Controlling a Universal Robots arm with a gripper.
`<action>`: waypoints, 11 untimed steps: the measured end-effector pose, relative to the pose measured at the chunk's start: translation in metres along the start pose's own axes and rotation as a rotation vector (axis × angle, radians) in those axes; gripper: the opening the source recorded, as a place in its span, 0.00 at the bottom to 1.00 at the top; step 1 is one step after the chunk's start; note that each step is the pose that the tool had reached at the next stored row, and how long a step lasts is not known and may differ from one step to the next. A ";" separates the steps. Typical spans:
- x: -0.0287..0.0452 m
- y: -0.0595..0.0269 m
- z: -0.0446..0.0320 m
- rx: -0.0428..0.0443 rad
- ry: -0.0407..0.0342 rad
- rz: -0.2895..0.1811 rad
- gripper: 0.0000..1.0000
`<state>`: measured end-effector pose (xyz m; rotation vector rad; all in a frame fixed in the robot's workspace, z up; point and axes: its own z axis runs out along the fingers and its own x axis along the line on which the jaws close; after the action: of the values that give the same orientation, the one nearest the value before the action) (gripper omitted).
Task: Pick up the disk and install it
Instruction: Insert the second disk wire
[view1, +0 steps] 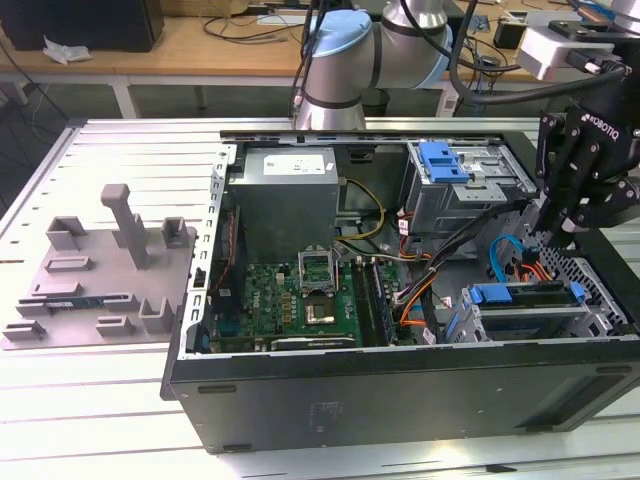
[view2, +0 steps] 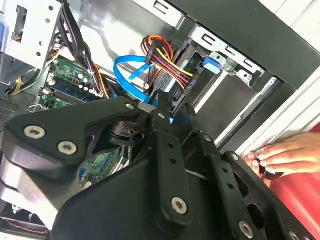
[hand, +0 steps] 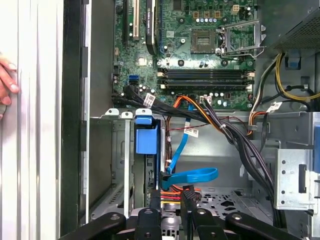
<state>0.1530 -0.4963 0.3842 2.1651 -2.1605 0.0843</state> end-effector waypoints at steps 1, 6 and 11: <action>-0.0014 0.0000 -0.0001 -0.0001 0.0050 0.000 0.30; -0.0056 0.0000 -0.0001 0.0000 0.0130 0.000 0.30; -0.0070 0.0007 0.0016 0.0000 0.0166 0.000 0.30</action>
<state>0.1523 -0.4895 0.3820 2.1564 -2.1518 0.1018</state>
